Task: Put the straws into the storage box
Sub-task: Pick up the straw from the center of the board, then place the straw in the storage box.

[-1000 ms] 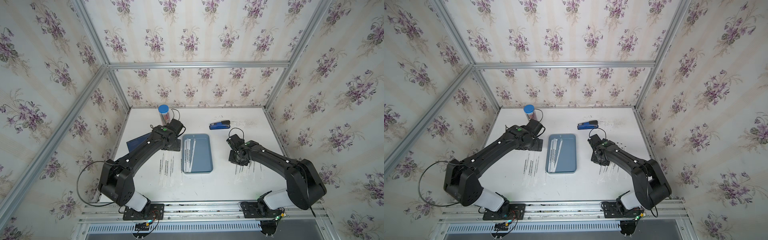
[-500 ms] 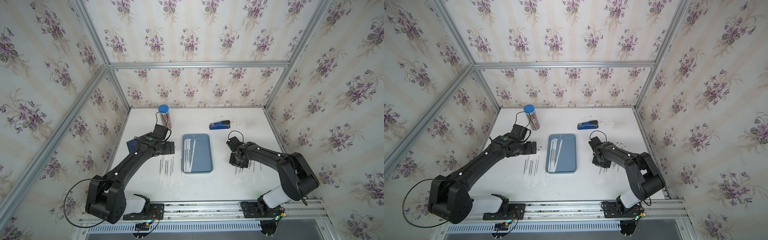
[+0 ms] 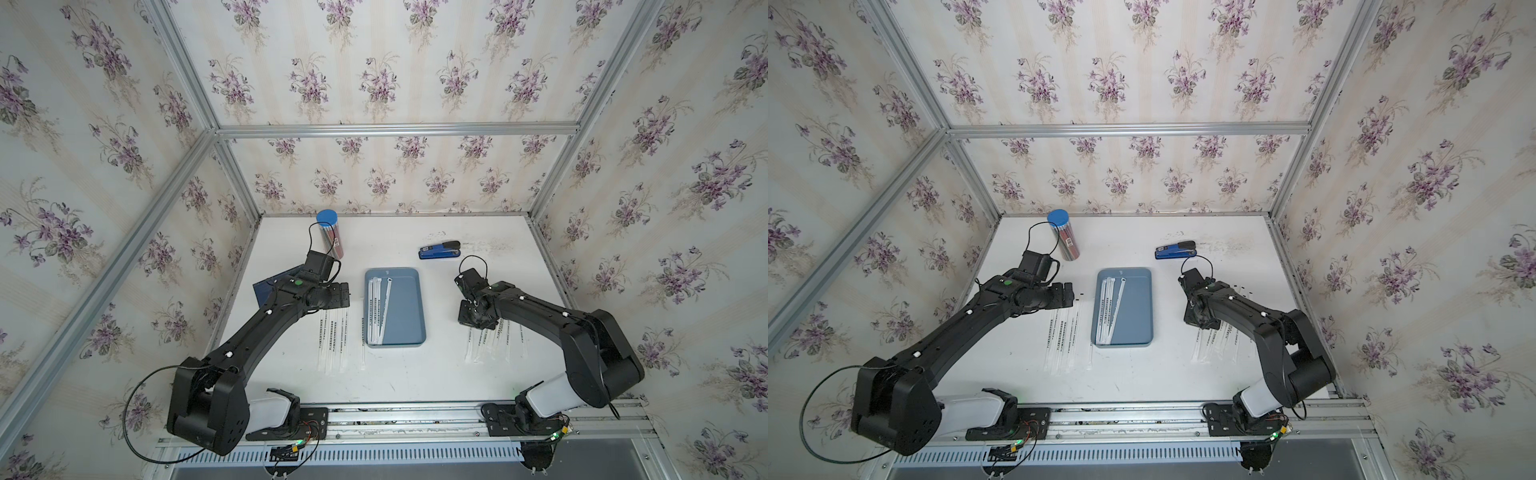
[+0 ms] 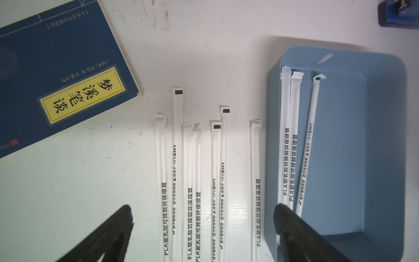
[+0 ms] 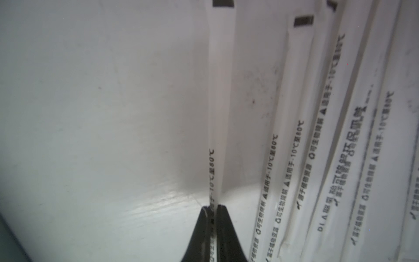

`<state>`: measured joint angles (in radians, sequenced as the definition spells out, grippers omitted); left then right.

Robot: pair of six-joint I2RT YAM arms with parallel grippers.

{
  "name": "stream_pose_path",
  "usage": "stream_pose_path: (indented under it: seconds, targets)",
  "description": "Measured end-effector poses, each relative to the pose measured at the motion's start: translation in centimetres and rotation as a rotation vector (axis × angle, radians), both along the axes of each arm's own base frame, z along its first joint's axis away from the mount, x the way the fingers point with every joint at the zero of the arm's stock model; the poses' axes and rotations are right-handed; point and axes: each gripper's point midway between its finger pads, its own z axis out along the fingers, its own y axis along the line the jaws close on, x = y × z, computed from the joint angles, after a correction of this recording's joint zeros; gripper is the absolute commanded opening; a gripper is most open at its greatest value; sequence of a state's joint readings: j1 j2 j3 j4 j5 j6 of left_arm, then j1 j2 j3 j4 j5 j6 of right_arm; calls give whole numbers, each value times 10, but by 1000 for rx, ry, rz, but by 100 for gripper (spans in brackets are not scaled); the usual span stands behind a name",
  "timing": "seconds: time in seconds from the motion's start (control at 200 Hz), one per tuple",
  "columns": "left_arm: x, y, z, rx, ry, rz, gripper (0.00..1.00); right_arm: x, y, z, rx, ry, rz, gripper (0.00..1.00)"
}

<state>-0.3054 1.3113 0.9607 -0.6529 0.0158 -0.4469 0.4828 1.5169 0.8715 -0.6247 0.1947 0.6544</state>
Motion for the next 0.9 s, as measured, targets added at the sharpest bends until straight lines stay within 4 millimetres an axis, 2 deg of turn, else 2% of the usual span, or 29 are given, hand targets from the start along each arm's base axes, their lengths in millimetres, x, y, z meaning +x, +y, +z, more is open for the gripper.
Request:
stream_pose_path:
  seconds: [0.075, 0.155, 0.26, 0.385, 0.51, 0.629, 0.739, 0.899]
  targets:
    - [0, -2, -3, -7, 9, 2, 97, 9, 12, 18, 11, -36, 24, 10]
    - [0, -3, -5, -12, 14, 7, 96, 19, 36, 44, 18, -86, 80, 11]
    - [-1, -5, -6, -20, 17, 10, 95, 28, 91, 78, 71, -136, 180, 11]
    - [-3, -12, -8, -41, 22, -4, 93, 43, 157, 95, 116, -162, 258, 11]
    - [-5, -16, -13, -62, 31, 2, 92, 60, 205, 80, 142, -147, 282, 11]
    - [-8, -19, -18, -81, 42, 1, 91, 66, 233, 54, 142, -110, 295, 11]
    - [-9, -20, -22, -88, 44, 3, 91, 65, 246, 31, 133, -72, 293, 11]
    - [-11, -20, -26, -90, 42, 1, 91, 55, 251, 0, 106, -11, 298, 11]
